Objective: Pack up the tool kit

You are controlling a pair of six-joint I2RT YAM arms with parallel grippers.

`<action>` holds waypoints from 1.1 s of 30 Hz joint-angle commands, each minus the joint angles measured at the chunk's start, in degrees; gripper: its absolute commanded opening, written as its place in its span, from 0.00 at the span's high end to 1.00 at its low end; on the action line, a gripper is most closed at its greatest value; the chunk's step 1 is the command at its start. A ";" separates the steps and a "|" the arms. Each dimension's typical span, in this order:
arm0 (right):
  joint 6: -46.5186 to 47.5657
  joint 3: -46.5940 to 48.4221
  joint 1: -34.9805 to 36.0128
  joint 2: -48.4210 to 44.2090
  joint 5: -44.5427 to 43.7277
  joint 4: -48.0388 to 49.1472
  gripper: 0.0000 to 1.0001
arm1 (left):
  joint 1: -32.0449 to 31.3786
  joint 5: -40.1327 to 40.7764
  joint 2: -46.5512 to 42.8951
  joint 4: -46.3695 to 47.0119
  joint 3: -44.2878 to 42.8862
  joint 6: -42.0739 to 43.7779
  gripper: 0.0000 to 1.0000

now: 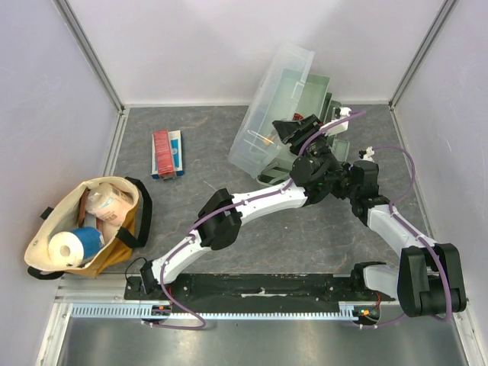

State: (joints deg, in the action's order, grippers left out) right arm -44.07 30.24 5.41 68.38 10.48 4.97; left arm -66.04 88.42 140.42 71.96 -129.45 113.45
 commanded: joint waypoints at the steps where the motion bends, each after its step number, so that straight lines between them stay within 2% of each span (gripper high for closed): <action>1: -0.57 -1.41 0.57 2.11 0.59 -3.04 0.69 | -1.90 1.58 -1.12 9.60 -2.30 6.26 0.41; 25: -0.84 -1.32 0.74 2.64 -1.78 -4.09 0.65 | -9.36 2.02 -8.84 6.00 -3.88 2.48 0.36; 33: -0.14 0.17 0.65 2.90 -2.48 -4.88 0.64 | -9.81 1.76 -15.78 6.17 -2.74 2.57 0.35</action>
State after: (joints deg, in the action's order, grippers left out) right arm -44.93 30.30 5.67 69.60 9.39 5.32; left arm -75.77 87.94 132.00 73.38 -131.07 113.51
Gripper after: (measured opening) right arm 0.360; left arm 0.645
